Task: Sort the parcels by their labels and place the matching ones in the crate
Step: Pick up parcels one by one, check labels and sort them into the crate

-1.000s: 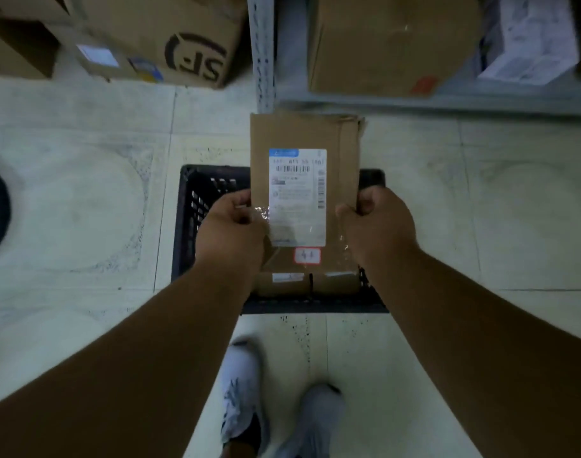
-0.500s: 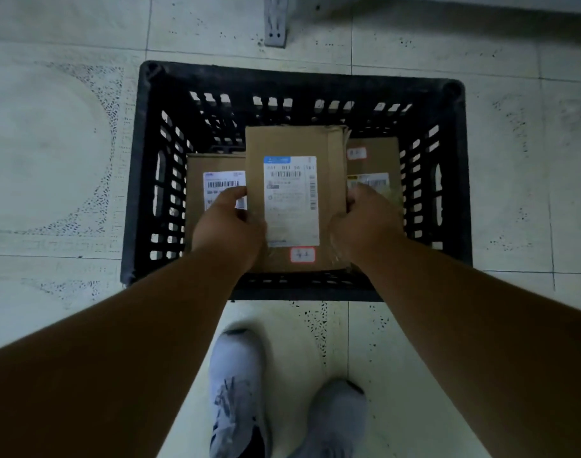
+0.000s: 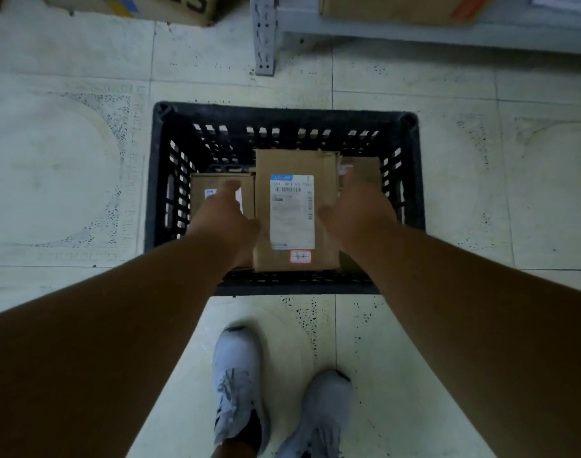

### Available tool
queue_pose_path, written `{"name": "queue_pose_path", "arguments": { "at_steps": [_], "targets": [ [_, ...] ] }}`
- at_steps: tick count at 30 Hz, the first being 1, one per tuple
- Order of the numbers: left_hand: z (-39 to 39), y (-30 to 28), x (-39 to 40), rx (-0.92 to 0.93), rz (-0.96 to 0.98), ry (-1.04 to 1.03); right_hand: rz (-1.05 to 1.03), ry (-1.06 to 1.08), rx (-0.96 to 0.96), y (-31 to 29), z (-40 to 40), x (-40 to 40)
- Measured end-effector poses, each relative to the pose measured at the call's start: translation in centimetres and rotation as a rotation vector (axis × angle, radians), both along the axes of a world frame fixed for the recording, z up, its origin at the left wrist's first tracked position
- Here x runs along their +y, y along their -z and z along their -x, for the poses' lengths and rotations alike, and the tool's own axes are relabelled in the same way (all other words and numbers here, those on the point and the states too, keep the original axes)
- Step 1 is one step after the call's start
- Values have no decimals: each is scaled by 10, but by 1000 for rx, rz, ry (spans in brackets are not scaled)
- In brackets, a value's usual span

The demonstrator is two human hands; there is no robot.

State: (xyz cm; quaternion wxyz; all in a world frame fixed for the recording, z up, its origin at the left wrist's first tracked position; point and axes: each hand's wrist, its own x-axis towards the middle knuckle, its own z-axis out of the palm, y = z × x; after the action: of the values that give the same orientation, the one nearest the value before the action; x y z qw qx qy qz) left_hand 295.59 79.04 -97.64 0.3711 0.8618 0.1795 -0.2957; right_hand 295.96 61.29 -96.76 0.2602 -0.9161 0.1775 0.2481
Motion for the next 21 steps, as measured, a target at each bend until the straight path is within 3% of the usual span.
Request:
{"name": "queue_pose_path", "arguments": {
  "at_steps": [5,14,21],
  "targets": [
    [-7,-169,-22,-321,-35,131,-24,-72,-355,-178,-12,11],
    [31,-502,-61,-743,23,307,68,2,-608,-509,55,-19],
    [51,-634,-94,-950,160,506,167,137,-798,-649,103,-48]
  ]
}}
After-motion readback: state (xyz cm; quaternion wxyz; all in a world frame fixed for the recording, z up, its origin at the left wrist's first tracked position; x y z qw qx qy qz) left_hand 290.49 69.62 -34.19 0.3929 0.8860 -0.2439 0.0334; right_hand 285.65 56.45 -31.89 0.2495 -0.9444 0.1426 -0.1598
